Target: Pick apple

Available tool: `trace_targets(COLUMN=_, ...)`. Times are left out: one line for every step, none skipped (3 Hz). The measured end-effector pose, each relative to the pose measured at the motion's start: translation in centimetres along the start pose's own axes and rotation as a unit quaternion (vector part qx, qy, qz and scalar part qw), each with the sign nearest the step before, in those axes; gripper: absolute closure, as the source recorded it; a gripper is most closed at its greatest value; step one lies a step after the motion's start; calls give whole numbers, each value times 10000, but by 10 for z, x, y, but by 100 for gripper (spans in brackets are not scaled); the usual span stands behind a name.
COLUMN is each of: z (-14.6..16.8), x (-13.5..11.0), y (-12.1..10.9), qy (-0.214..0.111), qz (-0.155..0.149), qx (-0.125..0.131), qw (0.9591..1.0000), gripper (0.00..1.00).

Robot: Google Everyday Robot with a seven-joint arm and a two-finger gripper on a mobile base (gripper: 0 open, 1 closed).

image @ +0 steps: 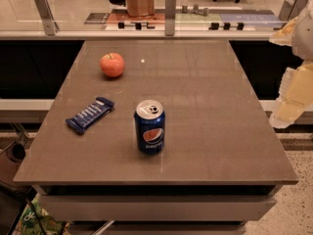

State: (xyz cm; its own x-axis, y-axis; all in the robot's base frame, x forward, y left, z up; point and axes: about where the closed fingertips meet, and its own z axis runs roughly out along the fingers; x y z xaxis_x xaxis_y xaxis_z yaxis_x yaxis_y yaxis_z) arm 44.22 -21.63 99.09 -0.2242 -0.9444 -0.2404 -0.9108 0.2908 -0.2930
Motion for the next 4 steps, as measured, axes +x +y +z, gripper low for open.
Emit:
trace_targets(z=-5, x=-9, y=-16, qy=-274, qz=159, qx=323, qw=9990, gripper=0)
trace_targets(z=0, x=-33, y=-37, qy=-888, qz=419, qx=667, qw=9929, gripper=0)
trace_targets(z=13, x=-70, y=-68, qy=-1714, qz=631, qx=903, qw=9790, gripper=0)
trace_targets(z=34, x=-107, y=-96, qy=-2428, qz=700, qx=809, qw=9642, gripper=0)
